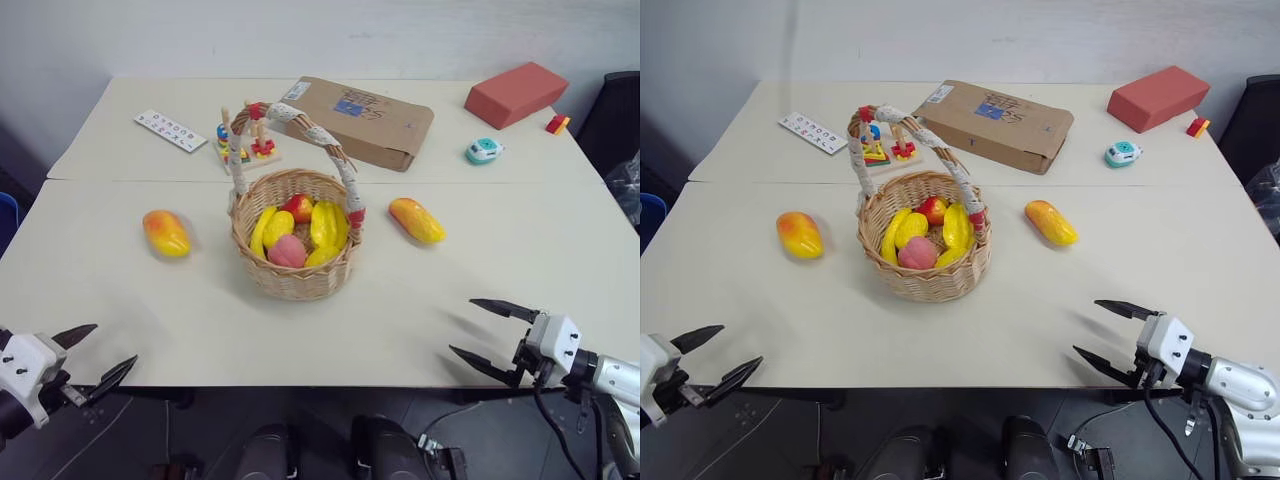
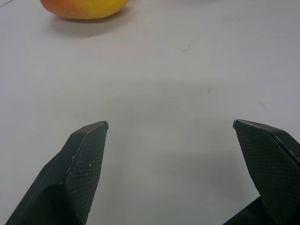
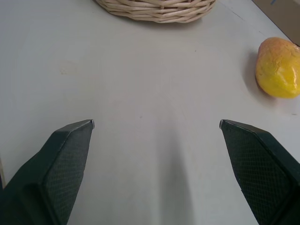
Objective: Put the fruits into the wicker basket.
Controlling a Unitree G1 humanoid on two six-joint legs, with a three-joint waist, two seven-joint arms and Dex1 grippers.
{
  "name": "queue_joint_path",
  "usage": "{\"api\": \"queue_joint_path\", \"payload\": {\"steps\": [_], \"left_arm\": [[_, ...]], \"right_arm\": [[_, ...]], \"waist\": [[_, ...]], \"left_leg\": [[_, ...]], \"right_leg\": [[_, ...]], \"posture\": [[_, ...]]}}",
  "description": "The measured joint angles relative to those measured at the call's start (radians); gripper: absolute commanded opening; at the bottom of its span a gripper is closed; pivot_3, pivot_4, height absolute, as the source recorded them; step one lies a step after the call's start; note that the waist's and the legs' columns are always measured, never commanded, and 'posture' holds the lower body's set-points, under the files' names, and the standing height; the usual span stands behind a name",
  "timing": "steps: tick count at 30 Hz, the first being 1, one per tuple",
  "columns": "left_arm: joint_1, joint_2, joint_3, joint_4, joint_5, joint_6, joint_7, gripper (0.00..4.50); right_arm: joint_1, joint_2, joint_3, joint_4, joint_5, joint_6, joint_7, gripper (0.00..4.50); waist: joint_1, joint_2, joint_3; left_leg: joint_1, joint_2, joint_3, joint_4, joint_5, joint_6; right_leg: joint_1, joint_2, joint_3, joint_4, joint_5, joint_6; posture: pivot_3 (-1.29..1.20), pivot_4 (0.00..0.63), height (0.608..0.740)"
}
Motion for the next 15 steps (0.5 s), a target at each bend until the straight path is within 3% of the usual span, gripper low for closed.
{"api": "queue_joint_path", "payload": {"steps": [12, 15], "left_arm": [[-0.038, 0.031, -0.003, 0.015, -0.047, 0.089, -0.034, 4.5], [-0.083, 0.117, 0.017, -0.003, -0.137, 0.378, 0.034, 4.5]], "right_arm": [[-0.034, 0.037, 0.018, -0.008, 0.063, 0.04, 0.024, 4.48], [-0.077, 0.076, 0.057, -0.133, 0.124, 0.108, -0.007, 4.48]], "waist": [[-0.001, 0.0, 0.0], [-0.003, 0.0, 0.0]], "left_leg": [[0.0, 0.0, 0.0, 0.0, 0.0, -0.002], [0.0, 0.001, -0.001, 0.0, 0.002, -0.005]], "right_leg": [[0.0, 0.0, 0.001, 0.002, 0.0, 0.0], [-0.001, 0.0, 0.0, 0.004, 0.0, 0.0]], "posture": [[0.0, 0.15, 0.74], [0.0, 0.15, 0.74]]}}
